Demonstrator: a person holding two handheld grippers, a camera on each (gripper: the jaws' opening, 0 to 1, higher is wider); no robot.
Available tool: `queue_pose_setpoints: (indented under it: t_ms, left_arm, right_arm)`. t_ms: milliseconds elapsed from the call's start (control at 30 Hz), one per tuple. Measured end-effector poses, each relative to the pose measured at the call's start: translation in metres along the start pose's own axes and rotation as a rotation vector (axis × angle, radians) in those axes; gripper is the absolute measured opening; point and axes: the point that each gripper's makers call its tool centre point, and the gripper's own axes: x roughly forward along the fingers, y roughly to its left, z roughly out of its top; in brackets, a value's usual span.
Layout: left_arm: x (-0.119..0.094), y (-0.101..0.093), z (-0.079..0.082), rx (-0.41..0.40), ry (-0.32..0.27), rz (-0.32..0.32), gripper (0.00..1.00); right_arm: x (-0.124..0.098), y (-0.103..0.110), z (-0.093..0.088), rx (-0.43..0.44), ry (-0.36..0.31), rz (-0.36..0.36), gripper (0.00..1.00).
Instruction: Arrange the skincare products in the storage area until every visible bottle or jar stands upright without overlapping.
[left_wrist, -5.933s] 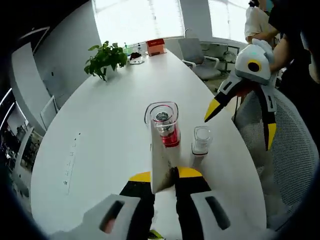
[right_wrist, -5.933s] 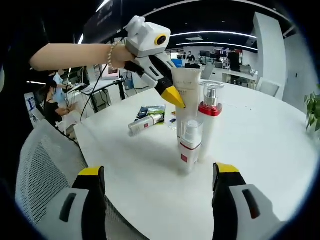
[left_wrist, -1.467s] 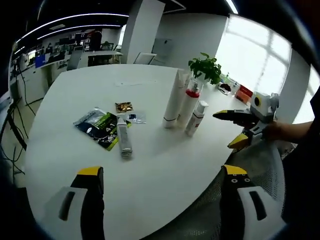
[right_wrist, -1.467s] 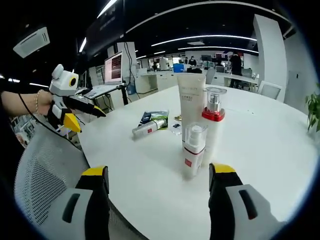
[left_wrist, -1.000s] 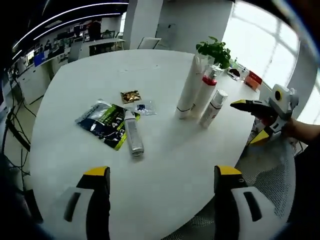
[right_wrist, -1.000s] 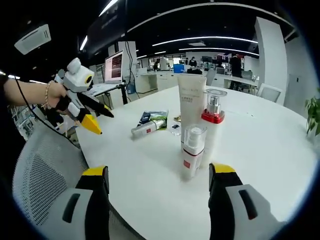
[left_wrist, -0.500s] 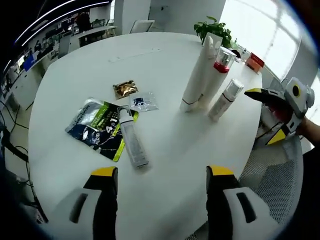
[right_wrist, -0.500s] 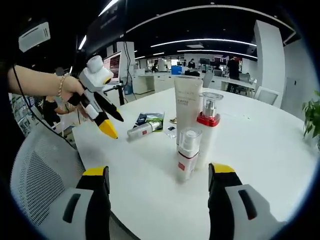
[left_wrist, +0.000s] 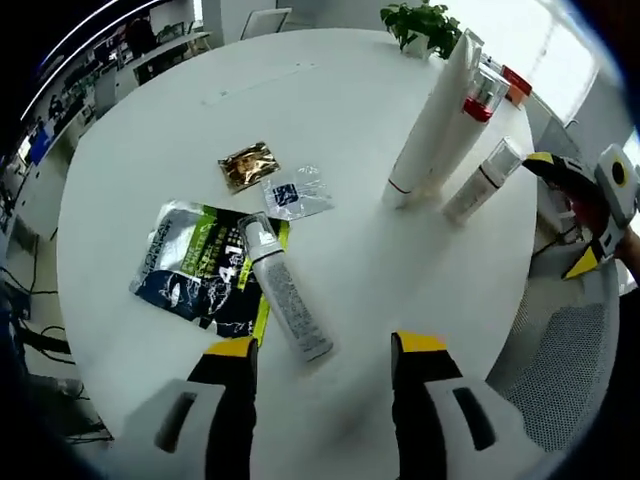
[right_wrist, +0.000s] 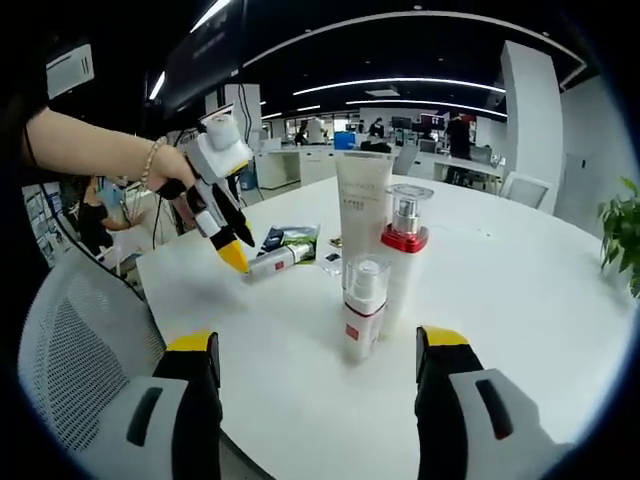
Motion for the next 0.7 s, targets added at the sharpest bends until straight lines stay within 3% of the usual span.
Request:
queue_pose_setpoints:
  t_ms: [67, 133, 400, 700]
  left_arm:
    - [0.009, 0.008, 0.009, 0.007, 0.020, 0.003, 0.41]
    - [0.011, 0.005, 0.003, 0.022, 0.043, 0.009, 0.40]
    - [0.024, 0.015, 0.005, 0.024, 0.117, 0.031, 0.30]
    - [0.037, 0.021, 0.010, 0.028, 0.154, 0.034, 0.22]
  right_arm:
    - [0.000, 0.000, -0.001, -0.002, 0.006, -0.002, 0.79]
    - [0.001, -0.001, -0.002, -0.002, 0.009, -0.004, 0.79]
    - [0.001, -0.004, -0.005, -0.001, 0.018, -0.019, 0.79]
    - [0.001, -0.007, -0.006, -0.004, 0.023, -0.033, 0.79]
